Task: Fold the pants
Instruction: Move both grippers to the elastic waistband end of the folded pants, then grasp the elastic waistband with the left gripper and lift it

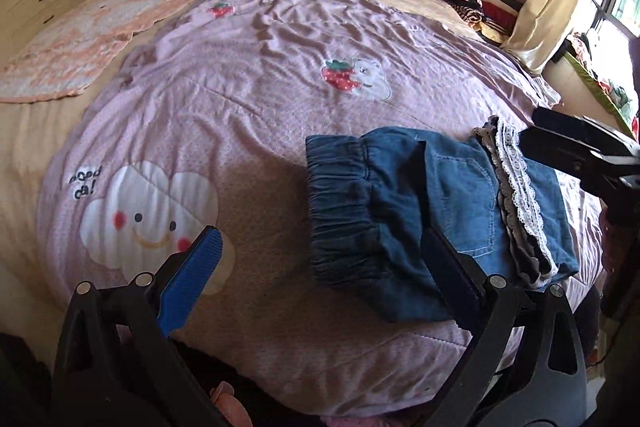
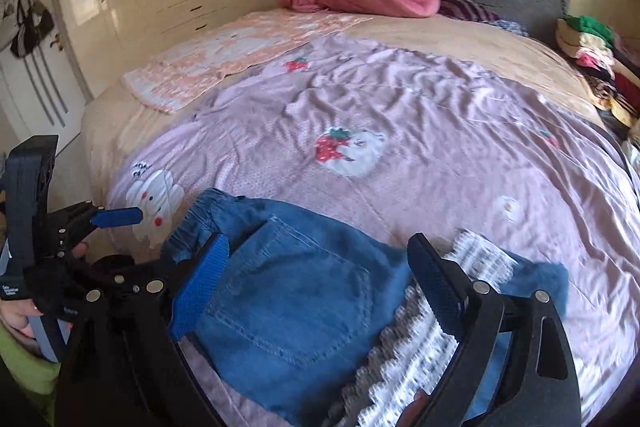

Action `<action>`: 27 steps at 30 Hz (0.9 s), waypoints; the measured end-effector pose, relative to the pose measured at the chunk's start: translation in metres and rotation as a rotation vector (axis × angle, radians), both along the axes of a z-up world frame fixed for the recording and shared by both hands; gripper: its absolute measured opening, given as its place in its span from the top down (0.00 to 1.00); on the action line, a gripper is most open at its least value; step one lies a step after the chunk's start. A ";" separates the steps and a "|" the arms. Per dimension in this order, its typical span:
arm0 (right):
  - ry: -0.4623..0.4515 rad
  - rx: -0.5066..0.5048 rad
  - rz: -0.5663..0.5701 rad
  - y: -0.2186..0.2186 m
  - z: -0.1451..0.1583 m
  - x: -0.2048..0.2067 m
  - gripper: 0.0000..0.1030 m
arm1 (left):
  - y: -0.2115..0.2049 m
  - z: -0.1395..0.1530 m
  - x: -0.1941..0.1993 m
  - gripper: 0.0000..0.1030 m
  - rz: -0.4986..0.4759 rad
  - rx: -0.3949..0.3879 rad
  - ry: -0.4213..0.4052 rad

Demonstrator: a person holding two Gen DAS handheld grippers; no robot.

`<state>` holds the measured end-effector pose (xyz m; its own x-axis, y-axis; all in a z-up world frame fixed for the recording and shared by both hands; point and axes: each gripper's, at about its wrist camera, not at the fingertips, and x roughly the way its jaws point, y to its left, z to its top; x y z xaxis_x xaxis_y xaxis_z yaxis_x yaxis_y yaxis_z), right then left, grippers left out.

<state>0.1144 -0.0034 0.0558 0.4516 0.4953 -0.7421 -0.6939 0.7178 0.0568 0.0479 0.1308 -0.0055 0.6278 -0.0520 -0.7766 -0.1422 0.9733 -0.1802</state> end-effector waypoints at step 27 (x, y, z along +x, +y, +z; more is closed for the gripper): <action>0.252 -0.145 0.311 0.112 -0.082 0.041 0.49 | -0.001 -0.030 0.011 0.40 -0.070 -0.092 0.037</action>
<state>0.1558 0.1081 -0.0259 0.0921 0.4619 -0.8821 -0.8560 0.4893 0.1668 0.0584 0.1302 -0.0351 0.5910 -0.1666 -0.7893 -0.0827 0.9608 -0.2647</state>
